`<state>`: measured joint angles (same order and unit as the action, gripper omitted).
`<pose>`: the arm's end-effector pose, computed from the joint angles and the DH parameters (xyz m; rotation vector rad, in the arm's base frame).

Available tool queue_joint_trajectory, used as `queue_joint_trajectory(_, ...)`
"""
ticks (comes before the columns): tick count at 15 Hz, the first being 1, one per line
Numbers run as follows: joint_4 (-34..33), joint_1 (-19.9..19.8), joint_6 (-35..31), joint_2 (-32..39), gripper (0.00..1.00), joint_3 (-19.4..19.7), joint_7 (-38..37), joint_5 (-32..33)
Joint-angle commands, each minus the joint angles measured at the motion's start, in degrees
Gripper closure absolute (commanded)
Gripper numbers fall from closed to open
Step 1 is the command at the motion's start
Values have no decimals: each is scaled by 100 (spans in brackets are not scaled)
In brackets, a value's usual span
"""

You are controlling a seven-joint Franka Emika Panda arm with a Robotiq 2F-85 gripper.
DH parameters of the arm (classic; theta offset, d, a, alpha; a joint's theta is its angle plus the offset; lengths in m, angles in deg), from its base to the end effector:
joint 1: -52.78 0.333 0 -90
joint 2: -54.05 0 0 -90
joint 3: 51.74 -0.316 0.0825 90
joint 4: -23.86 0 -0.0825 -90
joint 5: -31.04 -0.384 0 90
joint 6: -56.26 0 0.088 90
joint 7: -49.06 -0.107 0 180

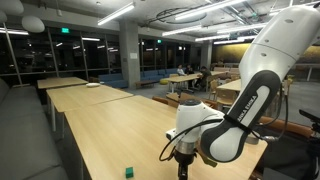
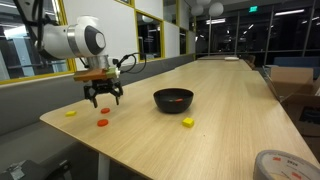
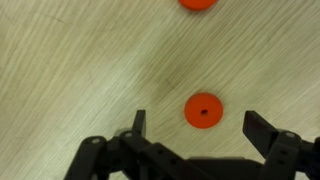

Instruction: Put the orange discs in the bowl

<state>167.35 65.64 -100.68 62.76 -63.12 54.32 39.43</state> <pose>0.4327 0.2032 0.2337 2.9597 0.9868 0.1431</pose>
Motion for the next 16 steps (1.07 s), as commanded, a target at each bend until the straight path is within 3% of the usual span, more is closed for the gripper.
queue_joint_trajectory(1, 68, 55, -209, 22, 0, -20, -190, 88)
queue_joint_trajectory(11, -23, 103, -281, 269, 0, 1, -214, 96)
queue_joint_trajectory(12, -15, 100, -301, 259, 20, 10, -210, 107)
queue_joint_trajectory(16, -26, 93, -331, 257, 49, 19, -186, 117)
